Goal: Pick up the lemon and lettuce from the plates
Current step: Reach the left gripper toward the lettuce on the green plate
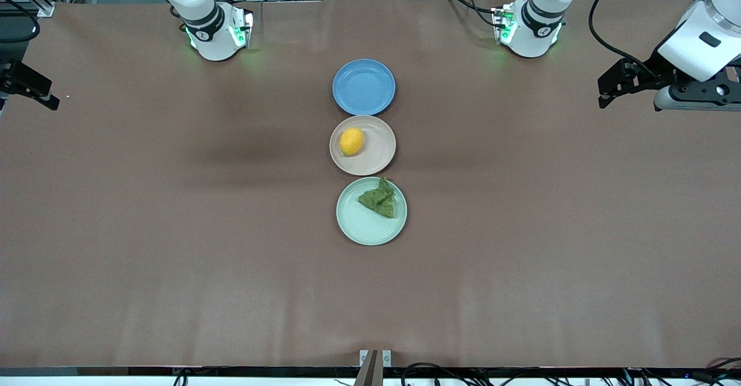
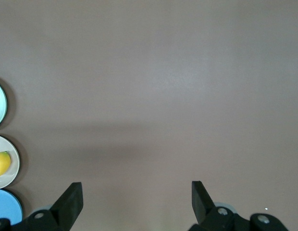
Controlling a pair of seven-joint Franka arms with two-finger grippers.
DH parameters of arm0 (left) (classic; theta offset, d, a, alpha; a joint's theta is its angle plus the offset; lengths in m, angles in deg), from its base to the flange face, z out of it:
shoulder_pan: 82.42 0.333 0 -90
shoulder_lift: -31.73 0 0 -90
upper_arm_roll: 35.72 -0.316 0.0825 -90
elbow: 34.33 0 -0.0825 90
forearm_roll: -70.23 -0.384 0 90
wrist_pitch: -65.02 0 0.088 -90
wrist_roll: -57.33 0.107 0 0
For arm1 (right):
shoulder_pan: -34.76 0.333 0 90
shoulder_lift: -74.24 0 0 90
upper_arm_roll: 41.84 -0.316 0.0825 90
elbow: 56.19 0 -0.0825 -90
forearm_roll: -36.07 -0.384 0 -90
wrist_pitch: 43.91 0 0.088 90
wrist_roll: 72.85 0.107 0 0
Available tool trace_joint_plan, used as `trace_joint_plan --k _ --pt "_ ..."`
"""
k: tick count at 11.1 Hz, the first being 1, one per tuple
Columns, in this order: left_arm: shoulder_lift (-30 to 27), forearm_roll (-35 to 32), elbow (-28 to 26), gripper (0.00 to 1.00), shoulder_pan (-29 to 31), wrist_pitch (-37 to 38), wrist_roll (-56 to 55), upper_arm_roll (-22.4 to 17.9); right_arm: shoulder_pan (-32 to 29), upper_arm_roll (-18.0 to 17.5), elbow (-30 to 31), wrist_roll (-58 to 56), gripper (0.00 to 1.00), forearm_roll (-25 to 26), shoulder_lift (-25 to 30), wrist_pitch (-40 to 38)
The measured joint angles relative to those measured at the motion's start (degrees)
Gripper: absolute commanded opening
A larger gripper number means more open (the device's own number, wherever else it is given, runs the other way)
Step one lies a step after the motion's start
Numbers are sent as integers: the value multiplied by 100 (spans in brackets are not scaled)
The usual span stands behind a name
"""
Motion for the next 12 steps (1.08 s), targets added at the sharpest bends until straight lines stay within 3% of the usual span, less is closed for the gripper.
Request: trace_joint_plan --k 6,9,12 --pt "198 75 78 100 18 0 0 8 0 -2 0 0 100 0 0 -8" --pt "787 78 165 100 -185 -12 -21 160 11 -35 8 0 100 -2 -6 -53" --pt "1493 -247 403 100 -786 -187 -53 223 45 -66 49 0 100 -2 -21 -64"
